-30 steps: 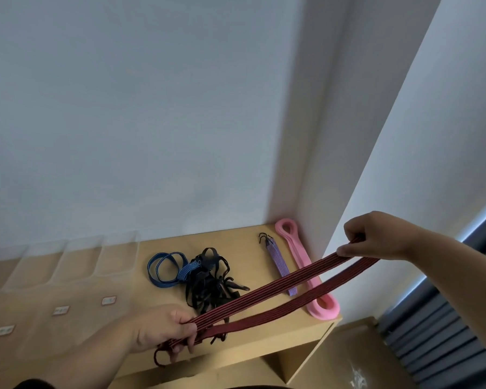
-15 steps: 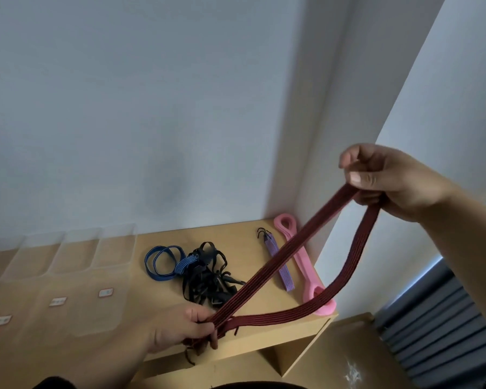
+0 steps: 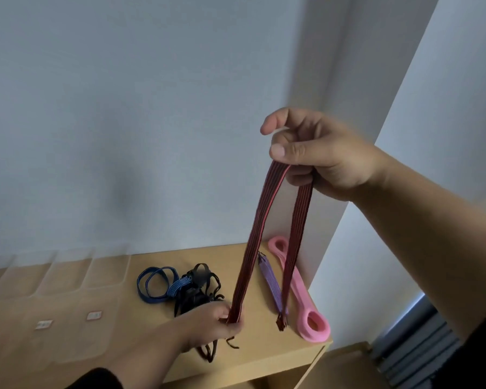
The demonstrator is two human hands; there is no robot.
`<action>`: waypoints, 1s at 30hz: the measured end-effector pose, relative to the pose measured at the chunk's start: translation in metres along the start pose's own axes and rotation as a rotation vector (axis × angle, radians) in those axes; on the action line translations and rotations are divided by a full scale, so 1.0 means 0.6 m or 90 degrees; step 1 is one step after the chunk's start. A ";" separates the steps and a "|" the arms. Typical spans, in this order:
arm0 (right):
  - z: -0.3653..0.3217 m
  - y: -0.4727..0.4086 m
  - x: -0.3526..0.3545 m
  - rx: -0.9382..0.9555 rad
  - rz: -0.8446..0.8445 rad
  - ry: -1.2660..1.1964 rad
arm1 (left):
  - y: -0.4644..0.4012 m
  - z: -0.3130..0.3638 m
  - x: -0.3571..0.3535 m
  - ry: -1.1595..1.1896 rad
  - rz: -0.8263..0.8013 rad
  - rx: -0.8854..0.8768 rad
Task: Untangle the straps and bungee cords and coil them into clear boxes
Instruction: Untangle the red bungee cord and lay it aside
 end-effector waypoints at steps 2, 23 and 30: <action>-0.013 -0.008 -0.003 0.021 0.012 0.000 | -0.010 0.026 0.004 0.020 0.017 -0.035; 0.003 0.039 0.026 -0.085 0.078 0.667 | -0.006 0.125 -0.071 0.015 0.051 -0.157; 0.003 0.055 0.055 -0.092 0.126 0.566 | 0.013 0.084 -0.048 -0.006 0.015 -0.114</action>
Point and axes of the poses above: each hand's wrist, its own y-axis away from the middle knuckle, its own x-axis out of the back of the hand, z = x × y, the point moved 5 cm from there along -y, towards the middle knuckle, and after that the axes turned 3 degrees about z, right-handed, at the moved point
